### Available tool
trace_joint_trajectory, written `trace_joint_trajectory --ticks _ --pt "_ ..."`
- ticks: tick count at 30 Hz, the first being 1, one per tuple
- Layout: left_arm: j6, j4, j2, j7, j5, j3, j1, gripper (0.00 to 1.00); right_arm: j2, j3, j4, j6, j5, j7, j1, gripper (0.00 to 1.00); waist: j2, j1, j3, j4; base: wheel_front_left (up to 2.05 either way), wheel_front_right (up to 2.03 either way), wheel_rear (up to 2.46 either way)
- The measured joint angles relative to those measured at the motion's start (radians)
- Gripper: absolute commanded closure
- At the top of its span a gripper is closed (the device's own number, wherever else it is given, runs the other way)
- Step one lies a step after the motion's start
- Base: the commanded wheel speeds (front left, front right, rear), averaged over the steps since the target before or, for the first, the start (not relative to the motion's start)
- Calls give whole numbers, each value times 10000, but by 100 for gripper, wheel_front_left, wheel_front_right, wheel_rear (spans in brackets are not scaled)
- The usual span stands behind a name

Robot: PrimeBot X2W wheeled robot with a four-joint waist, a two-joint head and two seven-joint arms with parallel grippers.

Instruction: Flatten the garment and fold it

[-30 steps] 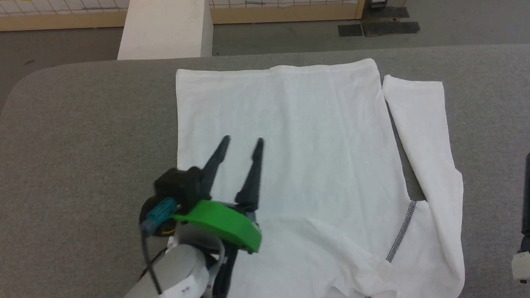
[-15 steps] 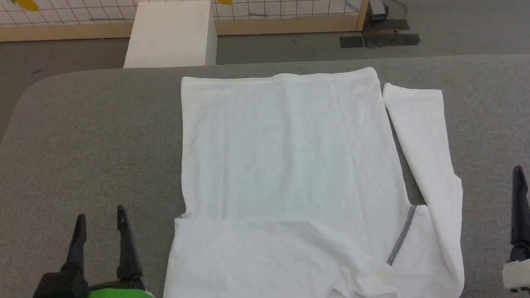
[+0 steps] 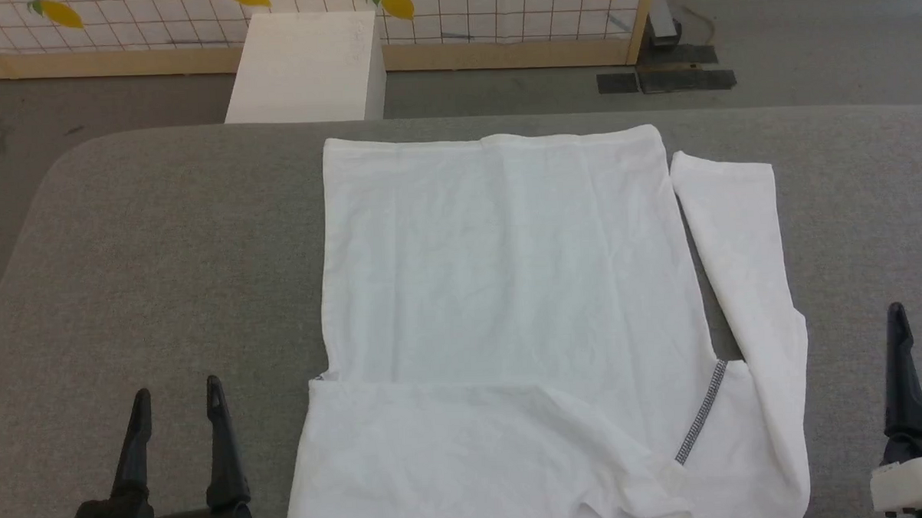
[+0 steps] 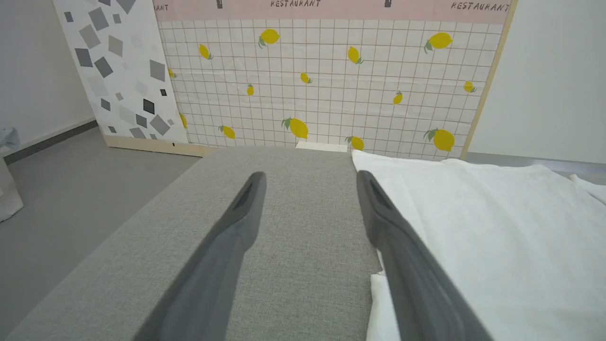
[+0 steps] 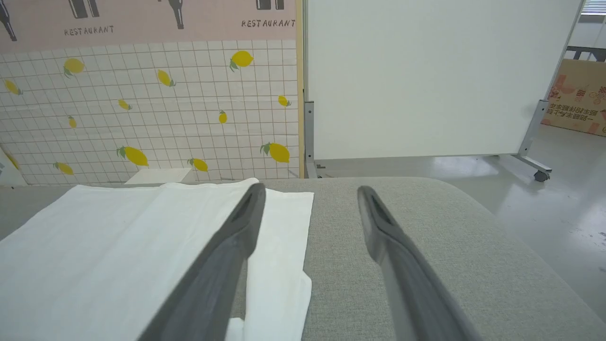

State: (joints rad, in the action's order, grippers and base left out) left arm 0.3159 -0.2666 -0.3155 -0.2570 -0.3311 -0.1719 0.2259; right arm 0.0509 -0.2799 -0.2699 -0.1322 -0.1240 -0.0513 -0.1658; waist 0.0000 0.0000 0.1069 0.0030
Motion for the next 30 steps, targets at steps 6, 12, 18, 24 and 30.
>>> trace_joint_trajectory --ticks 6,12,18,24,30 --pt "-589 -12 426 0 -21 73 -59 0 -2 90 -48 0 -242 533 570 0 0 0 303 -75 0 0 0" --pt "-961 4 656 0 77 169 -438 0 217 211 -347 0 -226 2336 2569 0 0 0 833 -151 0 0 0" --pt "-1127 -65 788 0 380 322 -732 0 1384 349 685 2 -1051 4537 4898 0 0 0 1398 -231 0 0 0" --pt "-1279 -272 978 0 430 449 -1138 0 2357 382 2385 2 -1377 6169 6846 0 0 0 2056 -242 0 0 0" --pt "-1432 -343 1076 0 502 368 -1608 0 2936 504 3708 2 -1501 7680 8320 0 0 0 2859 -138 0 0 0"
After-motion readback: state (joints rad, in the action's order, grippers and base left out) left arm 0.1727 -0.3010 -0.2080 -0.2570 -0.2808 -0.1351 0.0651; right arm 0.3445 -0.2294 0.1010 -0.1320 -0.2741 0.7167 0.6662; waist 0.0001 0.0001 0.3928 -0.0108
